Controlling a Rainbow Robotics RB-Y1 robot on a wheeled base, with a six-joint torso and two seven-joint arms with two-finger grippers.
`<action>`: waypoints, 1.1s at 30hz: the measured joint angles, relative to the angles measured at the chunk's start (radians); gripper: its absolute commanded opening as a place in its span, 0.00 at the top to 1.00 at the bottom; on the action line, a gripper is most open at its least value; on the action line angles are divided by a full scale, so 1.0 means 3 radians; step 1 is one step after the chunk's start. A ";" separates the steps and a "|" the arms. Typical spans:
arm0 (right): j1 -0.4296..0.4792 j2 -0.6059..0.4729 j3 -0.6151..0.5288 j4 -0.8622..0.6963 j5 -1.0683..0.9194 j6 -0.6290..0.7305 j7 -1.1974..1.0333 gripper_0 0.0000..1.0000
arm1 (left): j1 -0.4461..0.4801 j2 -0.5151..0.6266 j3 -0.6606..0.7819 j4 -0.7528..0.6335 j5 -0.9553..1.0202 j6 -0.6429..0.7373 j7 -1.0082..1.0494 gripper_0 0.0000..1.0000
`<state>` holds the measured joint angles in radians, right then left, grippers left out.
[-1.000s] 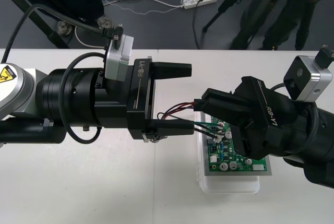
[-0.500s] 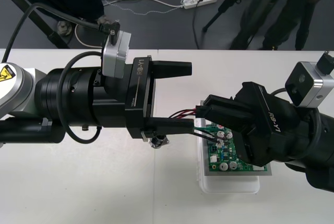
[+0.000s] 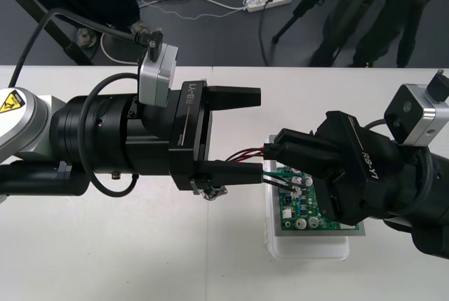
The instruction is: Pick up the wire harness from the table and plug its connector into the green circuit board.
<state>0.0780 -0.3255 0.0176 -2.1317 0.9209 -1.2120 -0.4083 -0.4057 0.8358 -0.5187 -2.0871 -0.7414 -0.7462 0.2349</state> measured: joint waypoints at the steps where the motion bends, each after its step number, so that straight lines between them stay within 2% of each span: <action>1: 0.0000 0.0000 0.0000 0.0000 0.0000 0.0000 0.0024 1.00 | 0.0000 0.0000 0.0000 0.0000 0.0000 0.0003 0.0000 0.00; 9: 0.0000 0.0000 0.0000 0.0000 -0.0001 0.0000 0.0098 1.00 | 0.0000 0.0000 0.0000 0.0000 0.0001 0.0004 0.0000 0.02; 12: 0.0000 0.0000 0.0000 0.0000 -0.0001 0.0000 0.0098 1.00 | 0.0000 0.0000 0.0000 0.0000 0.0001 0.0004 0.0000 0.15; 18: 0.0000 0.0000 0.0000 0.0000 -0.0001 0.0000 0.0098 1.00 | 0.0000 0.0000 0.0000 0.0000 0.0001 0.0005 0.0000 0.29; 20: 0.0000 0.0000 0.0000 0.0000 -0.0001 0.0000 0.0098 1.00 | 0.0000 0.0000 0.0000 0.0000 0.0001 0.0006 0.0000 0.39; 22: 0.0000 0.0000 0.0000 0.0000 -0.0001 0.0000 0.0098 1.00 | 0.0000 0.0000 0.0000 0.0000 0.0001 0.0006 0.0000 0.45; 27: 0.0000 0.0000 0.0000 0.0000 -0.0001 0.0000 0.0098 1.00 | 0.0000 0.0000 0.0000 -0.0008 0.0002 0.0006 0.0000 0.51; 33: 0.0000 0.0000 -0.0002 0.0000 -0.0002 0.0000 0.0098 1.00 | 0.0000 0.0000 -0.0001 -0.0018 0.0003 0.0006 0.0000 0.51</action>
<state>0.0781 -0.3254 0.0170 -2.1317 0.9204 -1.2119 -0.3789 -0.4057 0.8358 -0.5188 -2.0925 -0.7406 -0.7443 0.2349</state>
